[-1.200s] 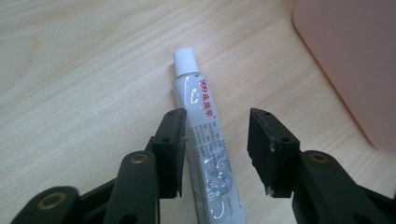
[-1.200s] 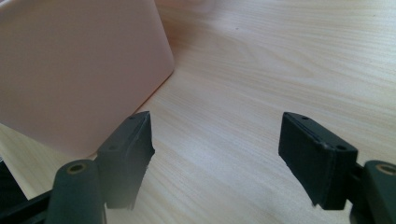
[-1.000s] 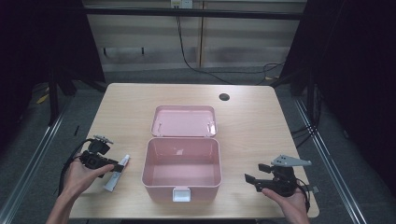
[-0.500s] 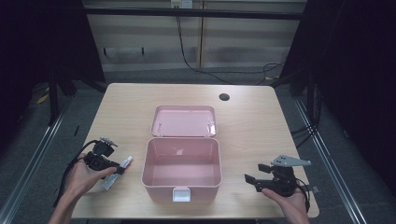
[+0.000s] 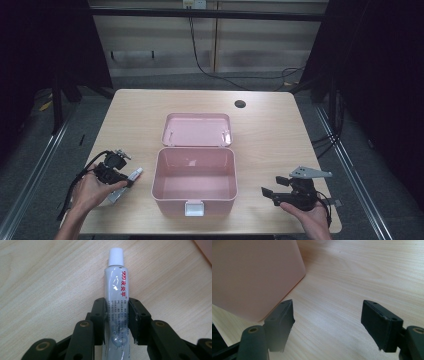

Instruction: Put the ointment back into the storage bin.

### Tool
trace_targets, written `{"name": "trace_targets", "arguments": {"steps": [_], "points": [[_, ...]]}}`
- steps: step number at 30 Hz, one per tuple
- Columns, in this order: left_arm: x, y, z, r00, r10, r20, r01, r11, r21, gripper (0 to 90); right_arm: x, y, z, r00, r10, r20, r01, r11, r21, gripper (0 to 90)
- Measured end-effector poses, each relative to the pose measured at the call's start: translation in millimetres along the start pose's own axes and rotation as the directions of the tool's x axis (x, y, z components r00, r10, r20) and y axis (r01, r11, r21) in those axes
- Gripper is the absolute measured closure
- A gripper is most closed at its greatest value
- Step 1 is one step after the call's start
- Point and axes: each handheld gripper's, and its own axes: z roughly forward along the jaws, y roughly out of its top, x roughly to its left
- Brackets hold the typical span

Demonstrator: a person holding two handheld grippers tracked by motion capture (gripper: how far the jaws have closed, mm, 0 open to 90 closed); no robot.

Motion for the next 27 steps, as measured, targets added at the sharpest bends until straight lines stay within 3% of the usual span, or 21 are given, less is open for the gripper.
{"name": "trace_targets", "arguments": {"steps": [7,11,27], "points": [[1.2,0.8,-1.5,1.0,-0.001,0.002,0.001,1.0,0.009,70.3,-0.2,0.0,0.3,1.0,0.001,-0.001,-0.001,1.0,0.004,26.2],[3.0,0.2,-3.3,0.999,-0.041,0.019,0.041,0.9991,-0.011,71.4,-0.3,0.0,0.5,1.0,0.002,0.0,-0.002,1.0,0.007,26.2],[10.0,-4.2,-14.6,0.988,-0.055,0.144,0.066,0.9953,-0.071,71.3,-0.4,-0.2,0.2,1.0,0.004,-0.001,-0.004,1.0,0.007,26.3]]}}
